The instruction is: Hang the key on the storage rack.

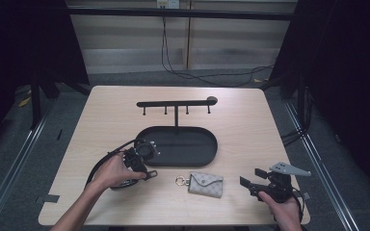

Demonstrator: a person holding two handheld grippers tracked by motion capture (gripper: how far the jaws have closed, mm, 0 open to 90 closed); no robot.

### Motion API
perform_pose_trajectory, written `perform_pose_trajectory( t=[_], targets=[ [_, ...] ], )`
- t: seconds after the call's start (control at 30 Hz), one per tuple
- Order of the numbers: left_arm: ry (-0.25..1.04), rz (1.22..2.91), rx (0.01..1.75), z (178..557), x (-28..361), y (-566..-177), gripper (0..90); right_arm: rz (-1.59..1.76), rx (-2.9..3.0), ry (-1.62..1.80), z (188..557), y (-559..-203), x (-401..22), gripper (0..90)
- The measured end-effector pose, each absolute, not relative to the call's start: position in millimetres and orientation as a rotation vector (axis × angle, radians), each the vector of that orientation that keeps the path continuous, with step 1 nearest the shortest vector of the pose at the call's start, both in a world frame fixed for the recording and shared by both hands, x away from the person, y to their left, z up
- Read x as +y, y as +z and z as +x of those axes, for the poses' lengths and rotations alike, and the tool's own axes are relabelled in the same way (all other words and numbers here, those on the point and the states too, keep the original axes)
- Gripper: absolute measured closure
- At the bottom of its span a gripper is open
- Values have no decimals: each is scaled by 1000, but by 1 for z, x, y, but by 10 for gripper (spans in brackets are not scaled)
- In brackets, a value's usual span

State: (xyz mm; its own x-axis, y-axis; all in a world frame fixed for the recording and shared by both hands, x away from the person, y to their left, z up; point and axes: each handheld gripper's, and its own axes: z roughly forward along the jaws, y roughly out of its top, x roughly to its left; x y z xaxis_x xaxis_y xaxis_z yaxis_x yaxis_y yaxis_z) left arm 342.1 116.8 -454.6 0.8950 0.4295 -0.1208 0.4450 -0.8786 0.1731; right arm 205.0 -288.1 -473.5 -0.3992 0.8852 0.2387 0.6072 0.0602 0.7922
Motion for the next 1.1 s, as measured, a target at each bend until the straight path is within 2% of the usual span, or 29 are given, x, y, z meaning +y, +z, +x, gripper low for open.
perform_pose_trajectory(
  t=[0.13, 0.8, 0.93, 1.1],
  targets=[
    [-133, 2885, 657, 345, 113, -457, 662, 1511, 2035, 1254, 206, -474, -289, 234],
    [-43, 3051, 572, 344, 87, -465, 678, 1520, 2037, 1244, 206, -475, -288, 235],
    [-81, 3058, 582, 347, 86, -465, 685, 1505, 2040, 1243, 206, -474, -288, 235],
    [-57, 3042, 610, 349, 86, -465, 707, 1501, 2054, 1239, 206, -475, -287, 234]
  ],
)
